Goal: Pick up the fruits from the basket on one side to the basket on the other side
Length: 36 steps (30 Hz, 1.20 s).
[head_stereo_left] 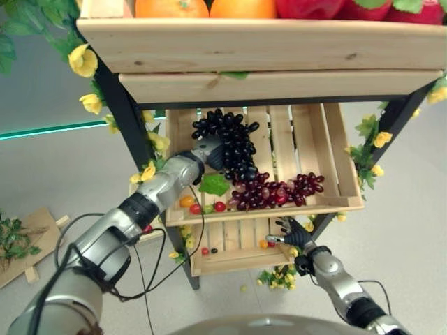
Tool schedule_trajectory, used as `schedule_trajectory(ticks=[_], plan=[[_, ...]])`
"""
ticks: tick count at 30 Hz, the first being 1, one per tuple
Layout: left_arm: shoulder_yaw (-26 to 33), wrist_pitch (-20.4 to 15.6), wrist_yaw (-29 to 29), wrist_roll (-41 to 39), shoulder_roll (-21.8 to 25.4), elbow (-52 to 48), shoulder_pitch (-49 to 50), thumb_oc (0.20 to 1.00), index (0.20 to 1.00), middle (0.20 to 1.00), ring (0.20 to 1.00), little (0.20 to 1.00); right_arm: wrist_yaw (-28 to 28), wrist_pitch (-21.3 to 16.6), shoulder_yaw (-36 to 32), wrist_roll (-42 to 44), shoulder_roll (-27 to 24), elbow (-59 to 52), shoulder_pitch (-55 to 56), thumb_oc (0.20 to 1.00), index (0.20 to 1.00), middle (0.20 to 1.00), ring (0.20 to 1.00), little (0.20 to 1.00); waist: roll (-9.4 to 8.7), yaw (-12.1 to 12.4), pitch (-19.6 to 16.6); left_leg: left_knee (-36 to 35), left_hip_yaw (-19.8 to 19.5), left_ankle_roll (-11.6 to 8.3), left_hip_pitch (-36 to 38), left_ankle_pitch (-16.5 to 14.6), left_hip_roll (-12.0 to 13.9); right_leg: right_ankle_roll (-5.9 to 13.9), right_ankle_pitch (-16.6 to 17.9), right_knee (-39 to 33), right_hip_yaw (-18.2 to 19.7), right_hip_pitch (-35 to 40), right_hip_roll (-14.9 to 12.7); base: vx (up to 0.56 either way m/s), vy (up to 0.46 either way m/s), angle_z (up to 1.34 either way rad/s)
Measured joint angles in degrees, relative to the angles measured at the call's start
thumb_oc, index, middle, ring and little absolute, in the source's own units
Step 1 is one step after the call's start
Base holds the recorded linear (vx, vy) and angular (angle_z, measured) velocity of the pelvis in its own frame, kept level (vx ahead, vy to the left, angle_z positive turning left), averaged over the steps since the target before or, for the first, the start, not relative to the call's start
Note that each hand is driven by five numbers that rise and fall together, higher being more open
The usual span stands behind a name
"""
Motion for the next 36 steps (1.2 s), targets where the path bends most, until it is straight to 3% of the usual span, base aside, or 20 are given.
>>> schedule_trajectory(ticks=[5, 14, 20, 25, 36], plan=[[2.23, -2.36, -0.27, 0.56, 5.52, -12.97, 3.31, 1.0, 1.0, 1.0, 1.0, 1.0, 0.02, -0.01, -0.48, 0.0, 0.12, -0.13, 0.06, 1.0, 1.0, 1.0, 1.0, 1.0, 0.05, 0.91, 0.53, 0.01, -0.21, -0.34, 0.0, 0.13, 0.0, -0.04, -0.05, 0.0, -0.13, 0.11, 0.02, 0.0, 0.0, 0.0], [11.35, -4.88, 0.28, 1.12, 7.56, -26.83, 13.09, 1.0, 1.0, 1.0, 1.0, 1.0, -0.07, -0.01, -4.24, 0.0, 0.2, -0.36, 0.89, 1.0, 1.0, 1.0, 1.0, 1.0, 0.26, 1.58, 0.75, 0.01, -1.04, -0.38, 0.0, 0.11, 0.03, -0.09, -0.21, -0.01, -0.46, 0.28, 0.06, 0.0, -0.001, 0.01], [15.04, -6.03, 0.63, 1.25, 8.5, -30.47, 17.49, 1.0, 1.0, 1.0, 1.0, 1.0, -0.08, -0.01, -4.28, 0.0, 0.24, -0.46, 1.19, 1.0, 1.0, 1.0, 1.0, 1.0, 0.35, 2.23, 0.81, 0.0, -1.42, -0.39, 0.07, 0.1, 0.2, -0.2, -0.3, -0.01, -0.81, 0.54, 0.24, 0.0, 0.0, 0.03], [20.01, -6.67, 0.76, 1.8, 13.76, -34.14, 22.71, 1.0, 1.0, 1.0, 1.0, 1.0, -0.03, -0.01, -4.4, 0.0, 0.3, -0.5, 2.12, 1.0, 1.0, 1.0, 1.0, 1.0, 0.4, 3.0, 1.0, 0.0, -2.53, -0.45, 0.06, -0.12, 0.27, -0.32, -0.74, -0.01, -1.8, 1.0, 0.28, 0.0, -0.002, 0.11], [25.79, -9.16, 4.71, 1.74, 13.13, -39.84, 32.3, 1.0, 1.0, 1.0, 1.0, 1.0, -0.04, -0.01, -4.53, 0.01, 0.26, -0.7, 2.68, 1.0, 1.0, 1.0, 1.0, 1.0, 0.95, 2.65, 1.32, 0.11, -2.68, -0.85, 0.07, 0.01, 0.35, -0.55, -0.89, -0.01, -1.86, 1.02, 0.69, 0.0, 0.0, 0.0]])
